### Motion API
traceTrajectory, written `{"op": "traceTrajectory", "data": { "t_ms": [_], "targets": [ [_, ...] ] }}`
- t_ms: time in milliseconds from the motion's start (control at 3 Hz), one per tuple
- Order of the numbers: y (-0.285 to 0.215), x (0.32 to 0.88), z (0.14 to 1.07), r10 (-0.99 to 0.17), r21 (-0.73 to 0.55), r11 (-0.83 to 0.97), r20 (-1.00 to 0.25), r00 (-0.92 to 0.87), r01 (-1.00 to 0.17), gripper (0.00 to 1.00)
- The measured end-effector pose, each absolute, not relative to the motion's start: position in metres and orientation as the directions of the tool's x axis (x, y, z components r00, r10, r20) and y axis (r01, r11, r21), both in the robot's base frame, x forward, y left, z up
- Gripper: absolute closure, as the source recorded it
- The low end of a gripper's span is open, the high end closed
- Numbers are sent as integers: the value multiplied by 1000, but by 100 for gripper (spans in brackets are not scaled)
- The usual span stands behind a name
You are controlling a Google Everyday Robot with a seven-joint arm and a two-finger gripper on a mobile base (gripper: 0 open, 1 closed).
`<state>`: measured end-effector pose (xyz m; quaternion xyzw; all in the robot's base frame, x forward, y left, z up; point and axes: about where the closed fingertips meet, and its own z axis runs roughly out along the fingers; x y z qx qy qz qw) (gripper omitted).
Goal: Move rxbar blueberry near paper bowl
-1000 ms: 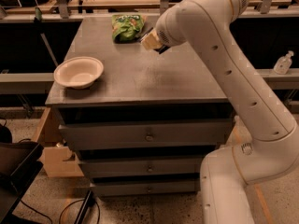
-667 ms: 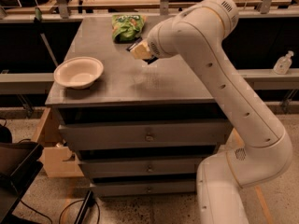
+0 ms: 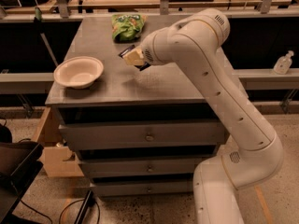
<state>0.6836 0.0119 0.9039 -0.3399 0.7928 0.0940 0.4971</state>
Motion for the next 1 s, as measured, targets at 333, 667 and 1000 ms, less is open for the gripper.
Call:
{"op": "traceTrajectory", "data": {
  "t_ms": [333,667,1000],
  "targets": [
    [14,685,902,-446,-187,750,-851,-277,-634,60],
    [16,686,899,-447,-185,749,-850,-279,-636,35],
    [17,688,897,-448,-183,748,-849,-282,-638,12]
  ]
}}
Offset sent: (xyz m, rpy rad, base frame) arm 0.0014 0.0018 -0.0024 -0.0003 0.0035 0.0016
